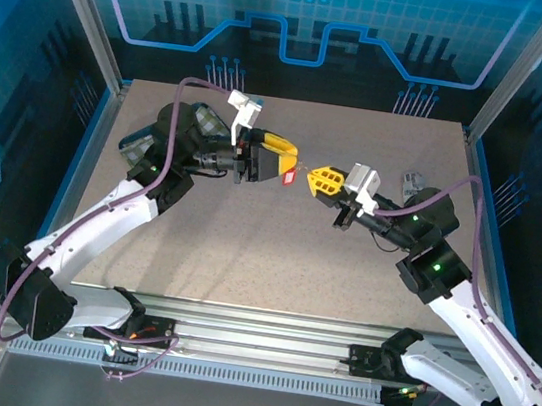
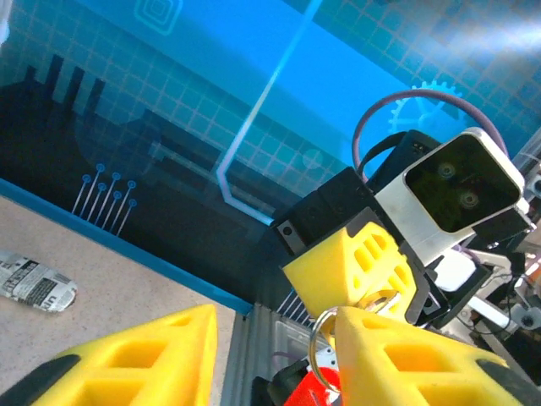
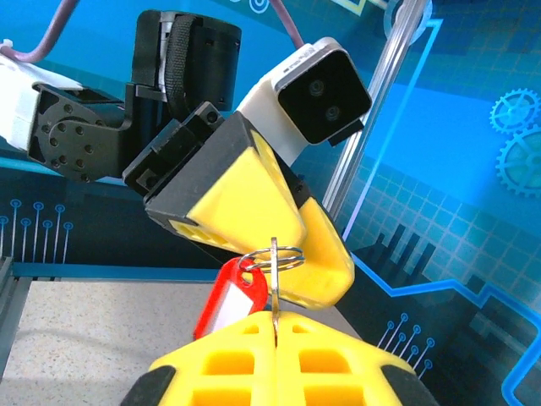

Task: Remove the keys from the keyring

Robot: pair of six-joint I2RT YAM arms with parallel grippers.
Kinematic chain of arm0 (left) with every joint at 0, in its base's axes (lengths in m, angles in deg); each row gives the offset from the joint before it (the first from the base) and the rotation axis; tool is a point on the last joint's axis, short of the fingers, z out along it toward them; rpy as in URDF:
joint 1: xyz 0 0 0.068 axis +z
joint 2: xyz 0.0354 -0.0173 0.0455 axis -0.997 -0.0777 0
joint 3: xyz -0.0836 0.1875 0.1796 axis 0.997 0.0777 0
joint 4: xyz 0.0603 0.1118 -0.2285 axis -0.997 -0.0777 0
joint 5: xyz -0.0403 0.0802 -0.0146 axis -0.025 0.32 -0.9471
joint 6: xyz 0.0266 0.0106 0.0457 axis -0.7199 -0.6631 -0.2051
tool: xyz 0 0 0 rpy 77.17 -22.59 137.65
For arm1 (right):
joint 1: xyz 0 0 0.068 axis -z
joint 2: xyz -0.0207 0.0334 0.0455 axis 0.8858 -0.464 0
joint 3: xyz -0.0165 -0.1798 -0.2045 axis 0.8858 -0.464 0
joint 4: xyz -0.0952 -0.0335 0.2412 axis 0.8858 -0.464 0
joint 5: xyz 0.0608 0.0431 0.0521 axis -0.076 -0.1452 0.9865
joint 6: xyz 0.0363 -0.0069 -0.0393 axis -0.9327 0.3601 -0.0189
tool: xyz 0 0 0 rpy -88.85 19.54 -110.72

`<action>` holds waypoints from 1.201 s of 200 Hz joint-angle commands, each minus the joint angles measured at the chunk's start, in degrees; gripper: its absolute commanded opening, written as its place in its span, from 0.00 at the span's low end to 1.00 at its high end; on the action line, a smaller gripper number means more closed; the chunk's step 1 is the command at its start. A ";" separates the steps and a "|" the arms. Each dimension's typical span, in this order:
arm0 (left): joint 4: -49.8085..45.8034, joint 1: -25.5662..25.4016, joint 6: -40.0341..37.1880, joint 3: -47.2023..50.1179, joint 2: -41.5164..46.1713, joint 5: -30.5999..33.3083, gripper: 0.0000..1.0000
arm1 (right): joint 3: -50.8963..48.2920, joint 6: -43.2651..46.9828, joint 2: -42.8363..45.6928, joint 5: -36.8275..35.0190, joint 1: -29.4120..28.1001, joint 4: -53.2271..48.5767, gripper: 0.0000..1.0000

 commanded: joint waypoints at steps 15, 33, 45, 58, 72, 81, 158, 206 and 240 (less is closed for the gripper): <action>-4.88 2.34 -4.03 0.57 2.85 6.56 0.54 | 1.63 -3.83 -0.15 2.67 3.03 -1.36 0.00; -4.78 2.76 -5.50 1.98 3.83 9.05 0.57 | 1.35 -4.80 -0.25 3.69 4.01 -1.19 0.00; -4.88 2.94 -5.92 2.60 4.30 10.75 0.58 | 1.30 -5.16 -0.35 3.82 4.42 -1.69 0.00; -6.31 3.26 -5.89 2.19 4.29 11.76 0.60 | 1.06 -5.71 -0.50 5.04 5.26 -1.79 0.00; -8.59 3.85 -5.64 1.01 3.81 11.93 0.62 | 0.97 -7.06 -0.99 8.05 7.08 -1.61 0.00; -8.99 4.23 -5.28 0.54 3.44 11.20 0.62 | 1.16 -8.29 -1.46 9.87 8.29 -1.44 0.00; -13.66 5.13 -7.58 -2.37 0.38 8.28 0.71 | 1.50 -15.64 -6.53 21.21 14.84 3.39 0.00; -9.67 5.31 -2.54 -5.28 -4.59 -2.94 0.69 | 0.98 -21.56 -8.50 31.97 18.82 10.14 0.00; -8.21 4.22 -1.19 -6.94 -6.39 -7.96 0.67 | -1.63 -29.63 -9.59 36.42 21.30 21.29 0.00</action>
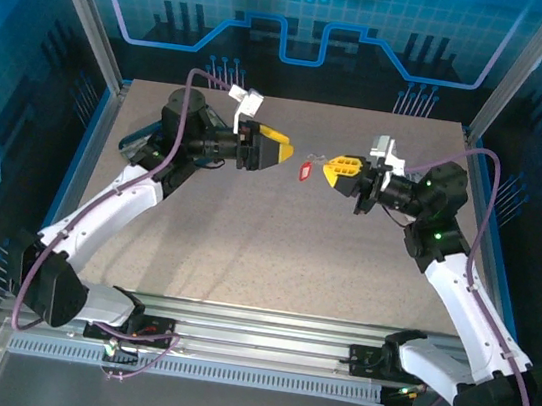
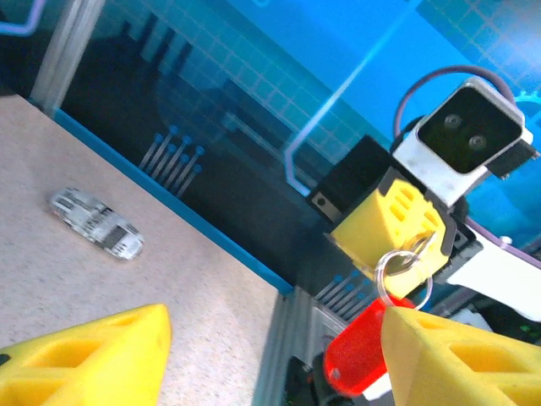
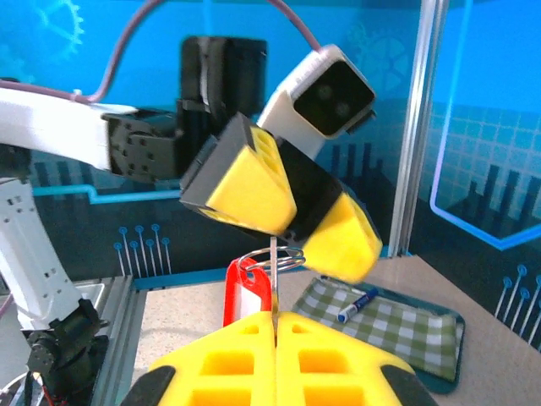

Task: Remove the keys from the keyring

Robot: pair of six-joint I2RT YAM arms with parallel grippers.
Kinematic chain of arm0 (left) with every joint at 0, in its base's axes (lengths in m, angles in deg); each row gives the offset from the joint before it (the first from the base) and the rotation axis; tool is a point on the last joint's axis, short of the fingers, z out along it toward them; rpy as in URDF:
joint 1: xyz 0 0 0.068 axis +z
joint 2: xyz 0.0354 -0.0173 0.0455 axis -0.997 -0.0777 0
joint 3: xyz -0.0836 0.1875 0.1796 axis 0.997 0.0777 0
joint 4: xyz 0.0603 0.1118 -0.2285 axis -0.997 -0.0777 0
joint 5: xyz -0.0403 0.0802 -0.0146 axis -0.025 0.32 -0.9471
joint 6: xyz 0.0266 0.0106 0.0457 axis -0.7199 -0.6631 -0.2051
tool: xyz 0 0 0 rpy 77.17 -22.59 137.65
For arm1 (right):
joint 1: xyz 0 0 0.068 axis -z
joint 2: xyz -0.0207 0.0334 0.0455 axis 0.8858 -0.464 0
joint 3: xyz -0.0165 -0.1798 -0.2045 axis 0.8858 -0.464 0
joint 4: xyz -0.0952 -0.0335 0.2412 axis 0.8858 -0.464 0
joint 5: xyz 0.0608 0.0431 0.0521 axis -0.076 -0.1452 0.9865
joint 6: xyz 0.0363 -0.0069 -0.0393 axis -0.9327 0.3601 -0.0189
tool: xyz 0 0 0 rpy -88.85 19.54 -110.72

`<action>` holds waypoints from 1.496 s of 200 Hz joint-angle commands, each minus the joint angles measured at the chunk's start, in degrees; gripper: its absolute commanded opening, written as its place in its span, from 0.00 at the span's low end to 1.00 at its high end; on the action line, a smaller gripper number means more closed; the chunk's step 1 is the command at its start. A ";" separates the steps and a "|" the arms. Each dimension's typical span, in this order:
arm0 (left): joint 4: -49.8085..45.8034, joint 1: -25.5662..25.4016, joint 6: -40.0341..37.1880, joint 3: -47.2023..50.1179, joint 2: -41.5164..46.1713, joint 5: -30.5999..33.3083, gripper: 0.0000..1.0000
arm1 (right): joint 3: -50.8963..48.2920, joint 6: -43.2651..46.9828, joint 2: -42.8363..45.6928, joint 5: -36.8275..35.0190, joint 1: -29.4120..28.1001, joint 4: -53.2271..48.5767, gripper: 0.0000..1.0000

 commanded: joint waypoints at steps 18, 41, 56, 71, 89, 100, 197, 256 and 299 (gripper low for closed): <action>-0.49 -1.88 -0.59 -4.44 -1.26 -6.82 0.66 | -0.75 -8.85 -1.55 7.12 1.83 11.03 0.00; 0.60 -2.20 -0.39 -4.93 -1.80 -7.38 0.67 | -0.73 -9.01 -1.67 7.37 1.87 10.34 0.00; 2.30 -2.28 0.92 -5.17 -2.56 -8.09 0.67 | -0.73 -9.29 -1.65 7.72 1.79 9.41 0.00; 3.58 -2.54 2.06 -5.97 -3.51 -9.09 0.67 | -0.83 -8.56 -1.36 7.85 1.78 7.92 0.00; 3.86 -2.90 2.15 -6.66 -4.43 -9.21 0.67 | -0.52 -6.95 -1.24 7.57 1.80 5.91 0.00; 3.78 -2.97 2.17 -7.22 -4.82 -8.74 0.67 | -0.30 -6.46 -1.59 7.83 1.85 5.48 0.00; 2.96 -4.73 2.83 -8.69 -5.32 -11.10 0.68 | -0.82 -11.08 -2.92 8.29 1.86 11.63 0.00; 4.59 -5.18 3.98 -7.59 -5.31 -13.51 0.44 | -1.00 -10.02 -2.92 7.37 1.96 10.55 0.00; 4.68 -5.17 3.99 -7.72 -5.67 -13.46 0.29 | -1.10 -10.40 -3.18 7.40 1.97 10.94 0.00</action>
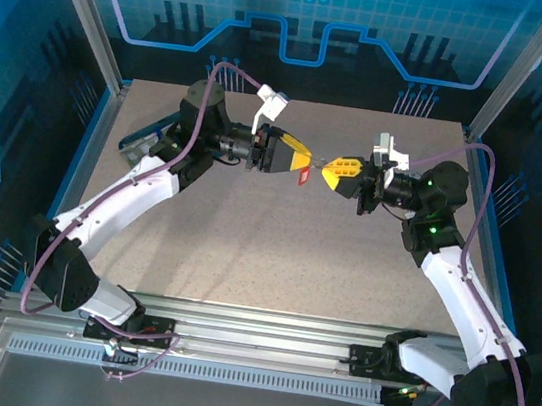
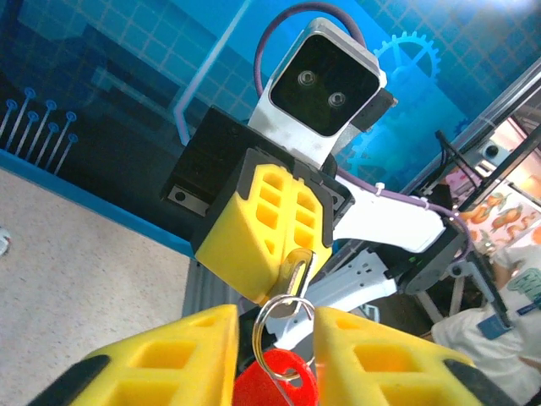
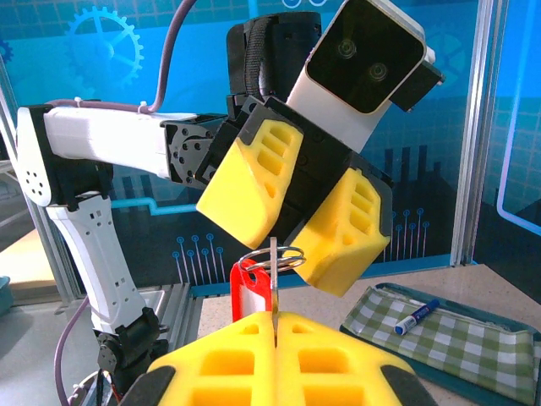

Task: Remove the keys from the keyring

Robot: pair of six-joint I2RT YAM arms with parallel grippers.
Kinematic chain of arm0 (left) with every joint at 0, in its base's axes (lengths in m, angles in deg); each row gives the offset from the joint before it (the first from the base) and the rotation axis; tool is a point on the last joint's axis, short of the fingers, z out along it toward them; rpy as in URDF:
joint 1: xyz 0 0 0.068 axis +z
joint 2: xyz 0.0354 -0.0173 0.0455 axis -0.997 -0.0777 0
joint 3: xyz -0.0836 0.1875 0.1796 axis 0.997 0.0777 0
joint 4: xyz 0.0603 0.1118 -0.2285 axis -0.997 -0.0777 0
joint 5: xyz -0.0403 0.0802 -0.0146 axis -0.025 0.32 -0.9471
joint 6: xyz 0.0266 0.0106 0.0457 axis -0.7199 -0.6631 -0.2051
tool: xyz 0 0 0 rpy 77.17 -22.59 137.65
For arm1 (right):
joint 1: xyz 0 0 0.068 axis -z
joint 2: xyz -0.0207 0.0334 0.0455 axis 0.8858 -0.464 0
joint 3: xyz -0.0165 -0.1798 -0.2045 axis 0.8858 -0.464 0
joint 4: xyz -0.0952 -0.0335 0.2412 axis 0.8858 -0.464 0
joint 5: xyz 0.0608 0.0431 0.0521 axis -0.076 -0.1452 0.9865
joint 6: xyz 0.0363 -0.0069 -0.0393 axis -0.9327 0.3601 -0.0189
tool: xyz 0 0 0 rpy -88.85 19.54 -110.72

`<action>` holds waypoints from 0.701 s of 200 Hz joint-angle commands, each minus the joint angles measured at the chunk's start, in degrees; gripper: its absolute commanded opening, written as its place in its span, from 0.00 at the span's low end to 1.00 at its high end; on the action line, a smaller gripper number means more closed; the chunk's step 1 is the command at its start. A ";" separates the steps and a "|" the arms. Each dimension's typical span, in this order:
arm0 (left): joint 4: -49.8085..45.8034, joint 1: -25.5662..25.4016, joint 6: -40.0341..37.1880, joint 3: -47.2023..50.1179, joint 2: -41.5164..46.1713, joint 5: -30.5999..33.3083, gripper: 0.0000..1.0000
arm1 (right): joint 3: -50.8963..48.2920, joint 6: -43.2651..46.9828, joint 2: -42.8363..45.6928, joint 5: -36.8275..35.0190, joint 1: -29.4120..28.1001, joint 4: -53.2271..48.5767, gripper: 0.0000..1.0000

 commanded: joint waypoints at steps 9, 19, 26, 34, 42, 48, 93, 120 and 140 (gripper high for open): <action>1.57 -0.29 0.44 -0.39 -0.41 -1.66 0.28 | -0.15 -0.36 -0.17 -0.19 0.91 1.48 0.00; 1.72 -0.29 0.82 -0.51 -0.61 -1.65 0.27 | 0.02 -0.06 -0.19 -0.41 0.93 0.73 0.00; 2.02 -0.29 1.10 -0.55 -0.77 -1.72 0.26 | 0.12 0.14 -0.10 -0.40 0.92 0.37 0.00; 2.23 -0.29 1.37 -0.62 -0.79 -1.70 0.26 | 0.05 0.11 -0.02 -0.52 0.99 0.45 0.00; 2.36 -0.29 1.58 -0.61 -0.77 -1.66 0.26 | -0.04 0.24 0.03 -0.53 0.98 0.42 0.00; 2.49 -0.27 1.69 -0.58 -0.78 -1.68 0.25 | -0.06 0.21 0.12 -0.56 0.93 0.48 0.00; 2.30 -0.38 2.08 -0.62 -0.66 -1.41 0.09 | -0.32 -0.31 -0.01 -1.10 0.92 1.37 0.00; 1.75 -0.38 1.42 -0.17 -0.22 -0.71 0.02 | 0.03 -0.10 -0.14 -1.17 0.92 0.94 0.00; 1.70 -0.38 1.32 0.13 -0.22 -0.27 0.00 | 0.05 1.06 0.24 -1.86 0.84 -0.10 0.00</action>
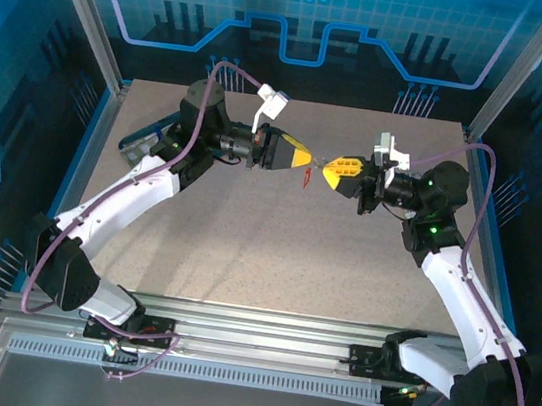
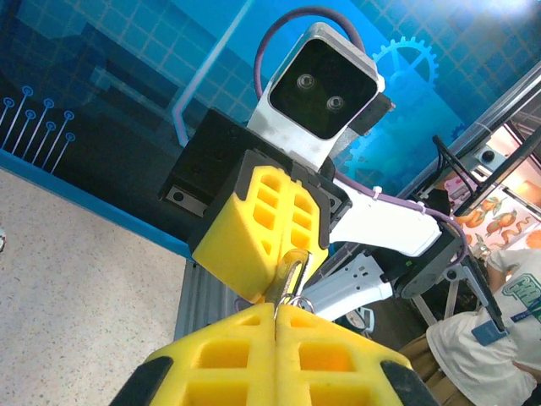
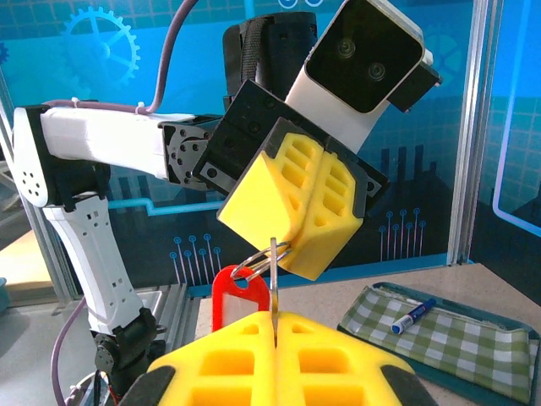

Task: Remove the keys from the keyring

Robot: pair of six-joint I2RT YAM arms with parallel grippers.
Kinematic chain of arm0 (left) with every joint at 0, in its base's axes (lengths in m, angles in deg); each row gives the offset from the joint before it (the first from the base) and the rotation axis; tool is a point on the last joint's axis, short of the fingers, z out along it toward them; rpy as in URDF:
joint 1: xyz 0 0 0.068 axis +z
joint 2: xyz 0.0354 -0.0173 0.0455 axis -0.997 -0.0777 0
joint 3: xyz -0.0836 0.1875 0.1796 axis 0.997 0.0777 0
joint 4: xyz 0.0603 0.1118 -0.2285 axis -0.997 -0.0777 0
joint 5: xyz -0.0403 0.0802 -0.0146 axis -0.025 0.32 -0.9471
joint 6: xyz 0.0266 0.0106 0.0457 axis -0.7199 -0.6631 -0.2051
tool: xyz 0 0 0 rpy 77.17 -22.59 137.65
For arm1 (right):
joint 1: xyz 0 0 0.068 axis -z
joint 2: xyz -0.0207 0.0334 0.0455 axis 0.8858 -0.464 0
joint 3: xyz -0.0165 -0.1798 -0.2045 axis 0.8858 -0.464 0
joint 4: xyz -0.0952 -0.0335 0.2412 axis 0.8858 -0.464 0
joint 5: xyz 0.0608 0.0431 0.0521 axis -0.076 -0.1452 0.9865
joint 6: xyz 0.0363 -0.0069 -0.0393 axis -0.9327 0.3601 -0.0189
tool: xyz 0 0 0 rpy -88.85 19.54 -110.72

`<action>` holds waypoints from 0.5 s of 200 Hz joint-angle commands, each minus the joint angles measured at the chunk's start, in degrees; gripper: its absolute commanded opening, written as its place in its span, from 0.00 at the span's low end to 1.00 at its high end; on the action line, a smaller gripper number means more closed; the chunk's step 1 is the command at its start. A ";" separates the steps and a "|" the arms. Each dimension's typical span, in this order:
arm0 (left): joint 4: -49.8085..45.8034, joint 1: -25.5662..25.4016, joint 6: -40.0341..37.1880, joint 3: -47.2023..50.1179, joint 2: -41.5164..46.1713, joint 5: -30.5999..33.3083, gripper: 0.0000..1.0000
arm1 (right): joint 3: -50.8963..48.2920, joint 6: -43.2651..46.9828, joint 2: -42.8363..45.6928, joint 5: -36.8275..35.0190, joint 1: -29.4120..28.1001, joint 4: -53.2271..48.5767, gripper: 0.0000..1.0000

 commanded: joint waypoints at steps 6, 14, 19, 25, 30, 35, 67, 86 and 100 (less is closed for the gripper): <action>0.87 -0.35 -0.04 0.17 0.05 -0.04 0.00 | -0.05 1.62 0.53 -2.05 0.45 -0.20 0.00; 1.44 -0.34 0.65 0.59 0.02 0.90 0.00 | -0.55 3.09 1.08 -2.95 0.12 -0.14 0.00; 1.75 -0.35 1.18 0.96 0.13 1.54 0.00 | -1.19 4.34 1.69 -4.06 -0.35 0.00 0.00; 3.10 -0.35 2.08 1.33 0.12 1.81 0.00 | -1.97 6.32 2.54 -5.82 -1.20 -0.02 0.00; 4.87 -0.35 3.35 1.96 0.28 2.01 0.00 | -2.50 8.07 3.35 -7.67 -1.87 -0.37 0.00; 7.14 -0.34 4.94 2.80 0.52 2.50 0.00 | -2.56 9.67 4.00 -9.19 -2.48 -1.00 0.00; 16.70 -0.31 11.07 6.32 1.15 3.75 0.00 | -2.56 11.83 5.32 -11.89 -3.42 -1.73 0.00; 16.54 -0.31 11.27 6.67 1.13 3.93 0.00 | -4.06 12.45 6.17 -12.73 -3.96 -1.42 0.00; 17.11 -0.35 11.64 6.94 1.18 3.99 0.00 | -3.89 13.00 6.49 -13.37 -4.34 -2.47 0.00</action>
